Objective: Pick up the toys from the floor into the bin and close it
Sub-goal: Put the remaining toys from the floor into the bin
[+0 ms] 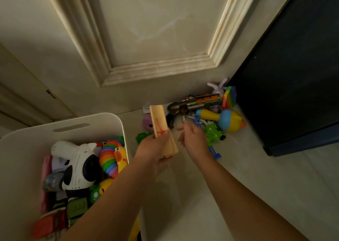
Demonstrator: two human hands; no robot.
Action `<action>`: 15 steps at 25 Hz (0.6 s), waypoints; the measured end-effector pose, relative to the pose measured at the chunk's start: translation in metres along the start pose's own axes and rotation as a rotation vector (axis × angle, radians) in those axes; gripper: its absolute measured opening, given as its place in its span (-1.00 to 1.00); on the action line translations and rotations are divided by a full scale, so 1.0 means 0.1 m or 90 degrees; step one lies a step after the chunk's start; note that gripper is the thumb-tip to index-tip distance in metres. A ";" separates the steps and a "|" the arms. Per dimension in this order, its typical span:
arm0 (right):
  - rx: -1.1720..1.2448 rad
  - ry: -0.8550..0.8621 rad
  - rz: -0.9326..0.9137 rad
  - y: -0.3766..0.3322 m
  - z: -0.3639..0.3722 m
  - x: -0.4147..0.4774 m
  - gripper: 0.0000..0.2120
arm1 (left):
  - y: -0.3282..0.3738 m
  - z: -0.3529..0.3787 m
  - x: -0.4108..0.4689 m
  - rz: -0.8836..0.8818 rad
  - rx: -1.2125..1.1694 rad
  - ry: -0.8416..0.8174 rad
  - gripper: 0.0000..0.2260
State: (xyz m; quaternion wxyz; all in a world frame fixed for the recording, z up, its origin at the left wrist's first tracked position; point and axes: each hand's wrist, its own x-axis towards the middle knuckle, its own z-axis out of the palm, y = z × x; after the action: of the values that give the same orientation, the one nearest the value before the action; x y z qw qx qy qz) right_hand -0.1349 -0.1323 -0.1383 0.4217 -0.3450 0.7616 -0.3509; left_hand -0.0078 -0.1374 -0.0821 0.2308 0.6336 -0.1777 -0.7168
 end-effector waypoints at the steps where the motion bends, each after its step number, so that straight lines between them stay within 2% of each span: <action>1: -0.048 0.031 0.003 0.04 -0.02 0.10 -0.74 | -0.01 -0.03 0.03 0.007 -0.017 0.032 -0.61; 2: -0.105 0.029 0.014 0.10 -0.01 0.20 -0.75 | 0.00 -0.05 0.06 0.007 -0.044 0.056 -0.61; 5: -0.182 -0.044 0.004 0.15 0.20 0.41 -0.50 | 0.02 -0.06 0.10 0.004 -0.121 0.078 -0.60; 7: -0.064 -0.037 0.030 0.09 0.44 0.52 -0.37 | 0.02 -0.03 0.11 -0.006 -0.112 0.076 -0.61; 9: 0.085 -0.016 0.118 0.06 0.62 0.68 -0.29 | 0.00 -0.05 0.15 -0.008 -0.109 0.064 -0.65; 12: 0.100 -0.008 0.188 0.03 0.68 0.83 -0.45 | 0.01 -0.08 0.16 -0.003 -0.117 0.038 -0.69; 15: 0.053 0.010 0.180 -0.04 0.62 0.74 -0.61 | 0.06 -0.08 0.13 0.004 -0.111 -0.016 -0.72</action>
State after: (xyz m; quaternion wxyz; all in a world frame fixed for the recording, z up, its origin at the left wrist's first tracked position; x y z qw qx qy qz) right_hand -0.1092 -0.2096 -0.1894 0.4750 -0.2134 0.7907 -0.3220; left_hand -0.0006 -0.1493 -0.0908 0.2848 0.6017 -0.1191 -0.7366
